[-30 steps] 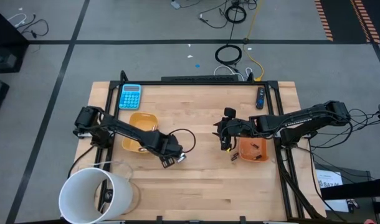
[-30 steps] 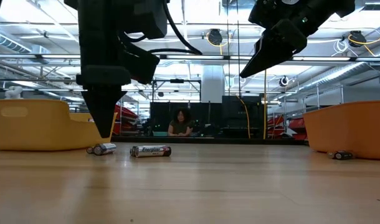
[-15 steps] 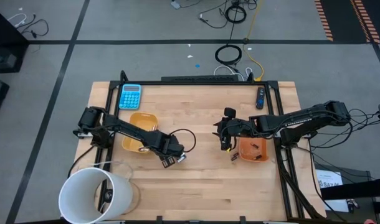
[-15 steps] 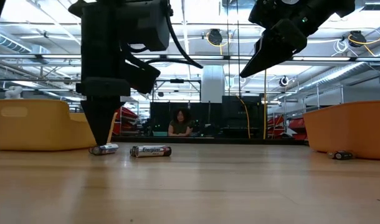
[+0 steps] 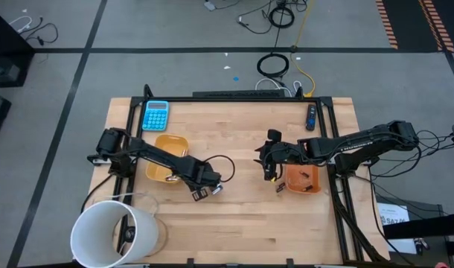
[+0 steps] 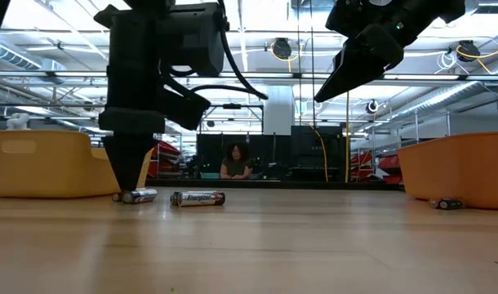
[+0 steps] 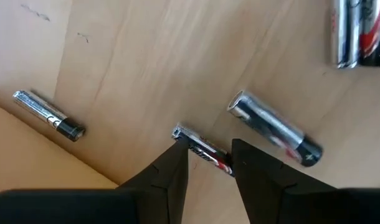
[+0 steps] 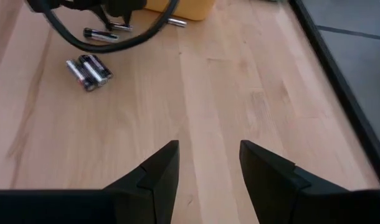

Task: Sort batteries
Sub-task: Put the silver battery into the yellow bin

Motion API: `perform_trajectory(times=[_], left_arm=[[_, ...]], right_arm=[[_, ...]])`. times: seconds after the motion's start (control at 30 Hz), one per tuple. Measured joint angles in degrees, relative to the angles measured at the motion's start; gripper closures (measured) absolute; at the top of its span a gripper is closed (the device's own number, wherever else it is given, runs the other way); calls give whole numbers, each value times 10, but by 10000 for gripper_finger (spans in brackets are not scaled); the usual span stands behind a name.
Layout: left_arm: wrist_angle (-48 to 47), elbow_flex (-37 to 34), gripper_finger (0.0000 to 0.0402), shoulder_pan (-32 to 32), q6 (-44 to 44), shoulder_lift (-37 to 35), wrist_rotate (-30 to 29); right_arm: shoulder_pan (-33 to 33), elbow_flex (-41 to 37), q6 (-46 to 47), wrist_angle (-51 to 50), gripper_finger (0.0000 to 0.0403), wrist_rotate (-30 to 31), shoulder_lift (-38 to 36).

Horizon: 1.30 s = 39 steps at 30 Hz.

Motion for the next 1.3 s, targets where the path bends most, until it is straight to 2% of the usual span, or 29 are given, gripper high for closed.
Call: perform_trajectory(times=[0.33,0.6,0.7,0.83,1.07,1.3], left_arm=[[10,0,270,0,70,13,11],[13,0,274,-5,135,14,-5],[22,-1,305,-6,165,14,-9],[27,-1,379,-6,173,14,-17],[1,20,384,-12,169,5,-37],[-90,70,384,-21,124,-80,-78]], right_arm=[[3,0,0,0,243,-1,0],[3,0,0,0,243,0,0],[3,0,0,1,243,0,0],[3,0,2,0,243,0,0],[3,0,2,1,243,0,0],[3,0,6,-1,243,0,0]])
